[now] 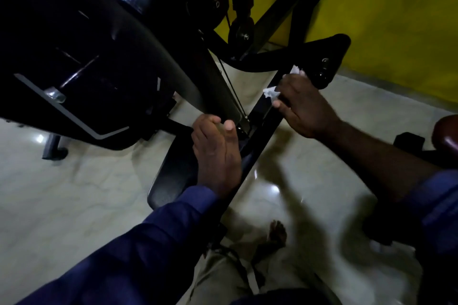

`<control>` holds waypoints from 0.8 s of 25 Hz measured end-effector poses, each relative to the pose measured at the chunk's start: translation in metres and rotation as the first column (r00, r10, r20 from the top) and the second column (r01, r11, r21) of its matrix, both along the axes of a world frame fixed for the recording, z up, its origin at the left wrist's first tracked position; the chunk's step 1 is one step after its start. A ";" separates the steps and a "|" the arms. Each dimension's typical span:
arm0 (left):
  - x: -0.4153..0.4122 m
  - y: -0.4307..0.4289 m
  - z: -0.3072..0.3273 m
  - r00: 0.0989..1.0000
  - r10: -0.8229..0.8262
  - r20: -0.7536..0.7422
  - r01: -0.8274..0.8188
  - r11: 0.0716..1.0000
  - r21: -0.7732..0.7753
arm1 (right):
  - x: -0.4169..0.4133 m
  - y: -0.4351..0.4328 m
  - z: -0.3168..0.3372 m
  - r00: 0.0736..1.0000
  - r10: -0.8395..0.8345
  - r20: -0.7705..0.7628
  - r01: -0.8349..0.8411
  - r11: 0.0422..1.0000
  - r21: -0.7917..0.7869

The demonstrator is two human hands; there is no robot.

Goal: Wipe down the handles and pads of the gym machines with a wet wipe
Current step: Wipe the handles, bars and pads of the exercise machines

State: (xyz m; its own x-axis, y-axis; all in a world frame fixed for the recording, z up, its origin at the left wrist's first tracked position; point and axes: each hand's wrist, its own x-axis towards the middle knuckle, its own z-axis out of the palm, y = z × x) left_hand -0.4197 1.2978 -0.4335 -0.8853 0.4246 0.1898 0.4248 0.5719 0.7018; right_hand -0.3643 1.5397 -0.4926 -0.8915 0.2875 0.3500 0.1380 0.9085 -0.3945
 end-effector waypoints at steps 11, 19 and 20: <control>-0.021 -0.117 0.005 0.724 0.182 0.666 -0.436 0.868 0.238 | 0.056 -0.189 0.009 0.890 0.453 0.057 -0.454 0.891 0.009; -0.016 -0.156 -0.025 0.627 0.023 0.779 -0.313 0.923 0.225 | 0.081 -0.291 0.049 0.971 0.192 0.143 -0.158 0.962 -0.221; -0.019 -0.159 -0.027 0.617 0.005 0.787 -0.307 0.922 0.235 | 0.088 -0.301 0.052 0.956 0.260 0.134 -0.233 0.954 -0.187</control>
